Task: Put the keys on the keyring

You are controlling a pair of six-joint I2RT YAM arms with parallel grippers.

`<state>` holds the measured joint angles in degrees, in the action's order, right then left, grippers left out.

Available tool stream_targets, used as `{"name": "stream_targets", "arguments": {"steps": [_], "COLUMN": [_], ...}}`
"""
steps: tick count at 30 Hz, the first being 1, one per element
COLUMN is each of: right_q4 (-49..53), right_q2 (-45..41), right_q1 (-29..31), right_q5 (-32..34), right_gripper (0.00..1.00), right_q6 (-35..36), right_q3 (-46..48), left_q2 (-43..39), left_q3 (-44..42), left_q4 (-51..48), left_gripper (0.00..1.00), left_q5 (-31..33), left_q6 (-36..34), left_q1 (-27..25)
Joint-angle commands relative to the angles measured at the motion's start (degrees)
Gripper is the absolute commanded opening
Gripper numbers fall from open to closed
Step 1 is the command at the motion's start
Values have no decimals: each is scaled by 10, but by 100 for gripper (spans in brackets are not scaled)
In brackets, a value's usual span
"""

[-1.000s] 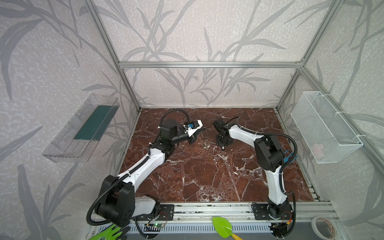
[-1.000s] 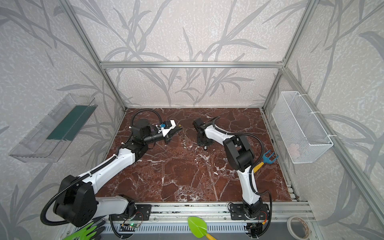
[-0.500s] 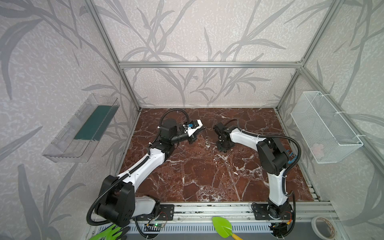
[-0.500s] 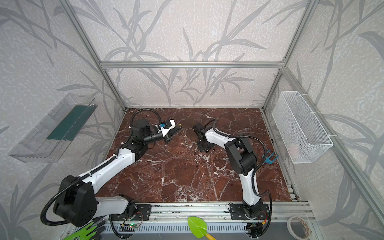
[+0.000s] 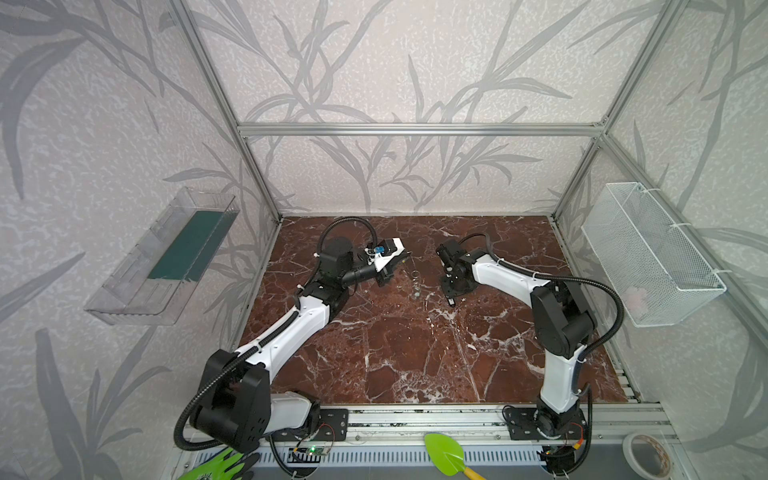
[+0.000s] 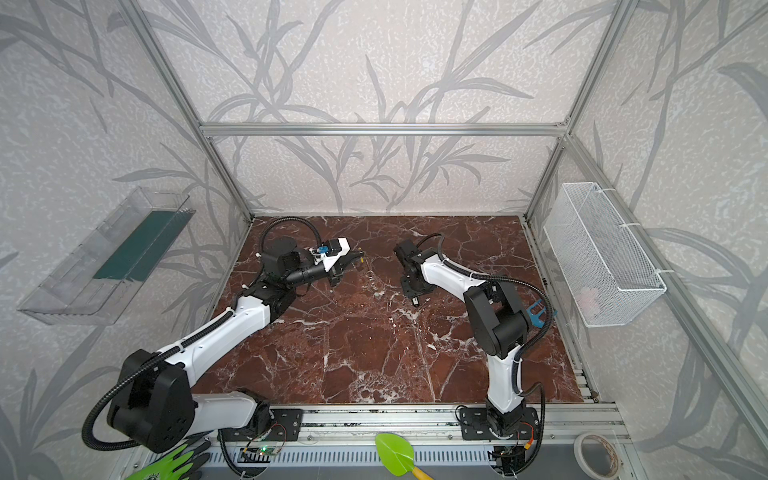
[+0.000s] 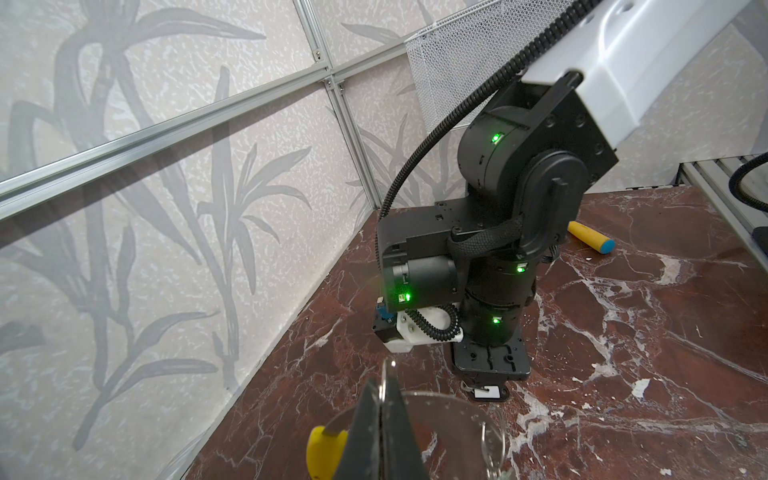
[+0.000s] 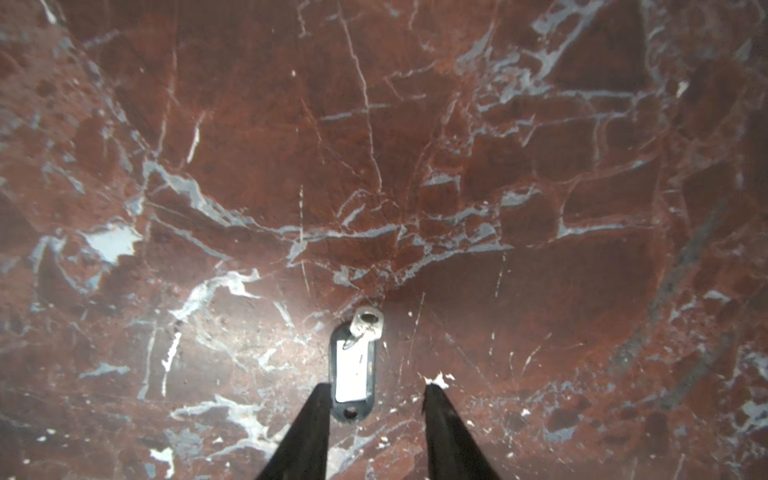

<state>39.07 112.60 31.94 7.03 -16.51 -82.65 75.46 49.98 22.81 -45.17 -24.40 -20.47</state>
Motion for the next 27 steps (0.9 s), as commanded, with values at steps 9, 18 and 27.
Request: {"name": "stream_targets", "arguments": {"steps": [9, 18, 27], "right_q4": [55, 84, 78], "right_q2": [47, 76, 88], "right_q1": [14, 16, 16], "right_q5": [8, 19, 25], "right_gripper": [31, 29, 22], "right_q6": [-136, -178, -190], "right_q3": [-53, -80, -85], "left_q2": [6, 9, 9], "left_q3": [-1, 1, 1], "left_q4": [26, 28, 27], "left_gripper": [0, 0, 0], "left_q5": [-15, -19, -21], "left_q6": [7, 10, 12], "left_q1": [8, 10, 13]}}
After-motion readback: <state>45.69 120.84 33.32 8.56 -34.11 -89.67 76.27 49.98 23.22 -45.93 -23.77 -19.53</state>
